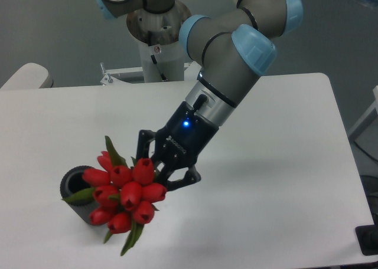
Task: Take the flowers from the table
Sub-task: 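Lift the tulips and carry them over the black vase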
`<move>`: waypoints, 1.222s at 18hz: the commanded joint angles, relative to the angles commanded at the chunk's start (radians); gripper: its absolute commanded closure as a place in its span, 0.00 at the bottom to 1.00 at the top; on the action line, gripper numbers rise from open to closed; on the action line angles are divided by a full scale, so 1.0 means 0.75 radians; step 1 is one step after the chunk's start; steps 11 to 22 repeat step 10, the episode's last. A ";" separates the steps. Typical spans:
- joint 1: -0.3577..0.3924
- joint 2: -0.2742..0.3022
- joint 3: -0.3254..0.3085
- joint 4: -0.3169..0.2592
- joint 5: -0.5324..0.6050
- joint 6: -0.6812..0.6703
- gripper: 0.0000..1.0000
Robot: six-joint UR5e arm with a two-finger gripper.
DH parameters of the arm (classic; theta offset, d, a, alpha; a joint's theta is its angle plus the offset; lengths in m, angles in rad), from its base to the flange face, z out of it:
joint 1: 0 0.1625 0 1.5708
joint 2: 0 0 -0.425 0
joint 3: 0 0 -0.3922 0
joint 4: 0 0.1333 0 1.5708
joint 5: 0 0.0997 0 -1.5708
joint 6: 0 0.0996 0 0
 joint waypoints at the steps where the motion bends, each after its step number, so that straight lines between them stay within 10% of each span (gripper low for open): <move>1: 0.000 0.000 0.002 0.002 -0.002 0.002 0.75; 22: 0.006 0.006 -0.008 0.006 -0.002 0.002 0.74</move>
